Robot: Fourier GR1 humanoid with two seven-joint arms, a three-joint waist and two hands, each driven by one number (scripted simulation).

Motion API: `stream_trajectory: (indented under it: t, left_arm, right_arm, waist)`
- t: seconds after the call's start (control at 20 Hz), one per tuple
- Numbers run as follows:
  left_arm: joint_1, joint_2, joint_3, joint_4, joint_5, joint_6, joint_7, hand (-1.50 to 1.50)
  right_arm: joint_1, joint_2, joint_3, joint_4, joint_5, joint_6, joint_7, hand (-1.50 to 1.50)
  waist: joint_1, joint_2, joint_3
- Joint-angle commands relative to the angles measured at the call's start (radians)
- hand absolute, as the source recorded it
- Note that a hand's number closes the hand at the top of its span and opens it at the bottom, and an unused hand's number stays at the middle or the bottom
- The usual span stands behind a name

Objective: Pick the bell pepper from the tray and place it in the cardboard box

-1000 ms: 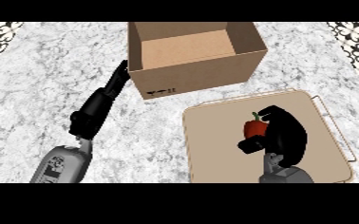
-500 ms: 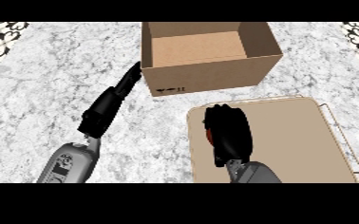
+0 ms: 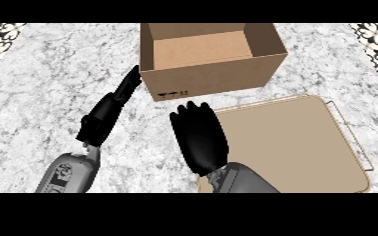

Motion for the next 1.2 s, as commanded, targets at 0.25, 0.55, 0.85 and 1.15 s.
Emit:
stream_trajectory:
  t: [0.25, 0.55, 0.85, 1.15]
  left_arm:
    - [0.007, -0.022, 0.003, -0.040, -0.013, 0.004, 0.061, 0.00]
    - [0.029, -0.037, 0.001, -0.010, -0.034, 0.002, -0.003, 0.00]
    - [0.010, 0.003, 0.051, -0.025, -0.010, -0.044, 0.004, 0.00]
    - [0.059, -0.032, 0.018, -0.028, -0.041, -0.039, -0.022, 0.00]
  right_arm:
    - [-0.071, 0.006, 0.070, -0.412, -0.105, 0.214, 0.164, 1.50]
    - [-0.164, 0.006, 0.004, -0.541, -0.164, 0.171, 0.293, 1.50]
    - [-0.354, 0.006, -0.154, -0.471, -0.290, 0.174, 0.425, 1.50]
    - [-0.462, 0.006, -0.287, -0.394, -0.299, 0.213, 0.412, 1.50]
  waist:
    - [-0.017, -0.006, 0.001]
    - [-0.016, -0.003, 0.001]
    - [-0.010, -0.002, 0.001]
    - [-0.013, -0.002, 0.001]
